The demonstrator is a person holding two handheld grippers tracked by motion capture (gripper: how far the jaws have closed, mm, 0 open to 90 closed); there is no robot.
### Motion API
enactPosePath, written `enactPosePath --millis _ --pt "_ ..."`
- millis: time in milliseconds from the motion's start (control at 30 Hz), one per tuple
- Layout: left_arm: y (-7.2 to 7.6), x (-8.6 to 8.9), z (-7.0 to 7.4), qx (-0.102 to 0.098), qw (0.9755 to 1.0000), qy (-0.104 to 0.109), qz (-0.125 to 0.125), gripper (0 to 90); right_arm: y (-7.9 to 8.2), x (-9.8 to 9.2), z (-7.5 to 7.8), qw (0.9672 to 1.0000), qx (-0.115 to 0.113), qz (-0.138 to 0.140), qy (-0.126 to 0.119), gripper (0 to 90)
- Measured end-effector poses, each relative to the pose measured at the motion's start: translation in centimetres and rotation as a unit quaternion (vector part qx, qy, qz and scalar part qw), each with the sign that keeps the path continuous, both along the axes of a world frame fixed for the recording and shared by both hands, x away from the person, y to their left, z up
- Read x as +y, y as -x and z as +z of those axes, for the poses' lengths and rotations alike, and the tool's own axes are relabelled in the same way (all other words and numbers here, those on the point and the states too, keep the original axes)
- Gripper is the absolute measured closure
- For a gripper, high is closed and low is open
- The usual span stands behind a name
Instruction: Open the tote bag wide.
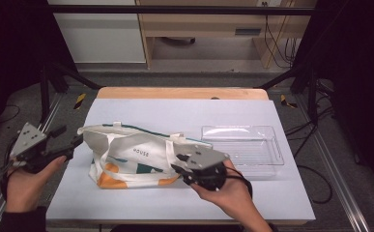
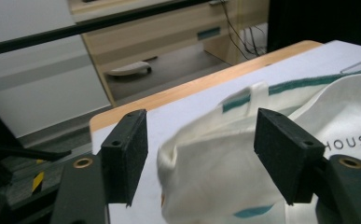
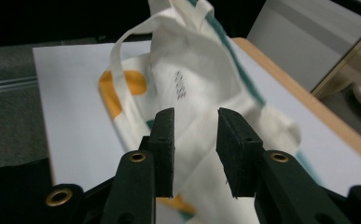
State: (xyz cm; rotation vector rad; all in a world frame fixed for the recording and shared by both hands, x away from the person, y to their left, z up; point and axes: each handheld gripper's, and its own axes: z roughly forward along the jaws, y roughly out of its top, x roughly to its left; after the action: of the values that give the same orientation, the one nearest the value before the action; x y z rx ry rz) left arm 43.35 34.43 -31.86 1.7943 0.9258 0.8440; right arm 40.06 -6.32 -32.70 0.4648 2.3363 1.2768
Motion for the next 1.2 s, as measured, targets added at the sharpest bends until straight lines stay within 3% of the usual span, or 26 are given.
enactPosePath --millis 67,167,333,367,433,467,533,600,667,967,1033,1200 --pt "-1.1 -0.6 0.6 0.008 0.9998 -0.011 -0.017 37.8 -1.9 1.9 1.5 0.9999 -0.002 0.002 0.011 68.1" --pt "-3.0 -1.6 1.2 0.020 0.9983 -0.036 -0.041 39.4 -4.2 3.7 2.1 0.9995 0.010 -0.006 0.028 66.5" --pt "-5.4 -2.7 1.8 0.036 0.9955 -0.056 -0.068 40.7 -6.8 5.5 1.5 0.9976 0.031 -0.016 0.059 65.7" --pt "-5.6 -2.7 1.9 0.038 0.9954 -0.055 -0.069 41.2 -7.7 5.9 0.8 0.9964 0.048 -0.020 0.067 65.9" --pt "-6.3 -2.6 1.8 0.050 0.9943 -0.049 -0.080 41.6 -8.1 6.2 0.2 0.9950 0.060 -0.019 0.078 67.7" --pt "-6.3 -2.6 1.8 0.050 0.9943 -0.049 -0.080 41.6 -8.1 6.3 0.0 0.9943 0.069 -0.015 0.080 69.6" --pt "-6.7 -2.6 1.5 0.063 0.9919 -0.055 -0.096 41.6 -7.8 6.6 -0.2 0.9938 0.071 -0.005 0.086 79.2" --pt "-6.9 -2.6 1.4 0.061 0.9914 -0.057 -0.101 41.5 -7.3 6.8 -0.3 0.9939 0.074 0.000 0.082 85.8" --pt "-6.9 -2.8 1.2 0.070 0.9889 -0.070 -0.111 41.0 -6.6 6.7 -0.3 0.9946 0.072 0.009 0.073 88.5" --pt "-5.7 -4.2 1.5 0.088 0.9830 -0.114 -0.114 40.6 -3.5 6.2 -1.4 0.9964 0.066 0.021 0.049 89.8" --pt "-5.5 -4.8 1.6 0.098 0.9807 -0.121 -0.118 40.5 -2.6 6.0 -1.9 0.9965 0.068 0.031 0.037 89.8" --pt "-6.3 -4.9 1.3 0.107 0.9791 -0.129 -0.116 40.6 -2.2 5.7 -2.3 0.9960 0.072 0.047 0.026 89.8"
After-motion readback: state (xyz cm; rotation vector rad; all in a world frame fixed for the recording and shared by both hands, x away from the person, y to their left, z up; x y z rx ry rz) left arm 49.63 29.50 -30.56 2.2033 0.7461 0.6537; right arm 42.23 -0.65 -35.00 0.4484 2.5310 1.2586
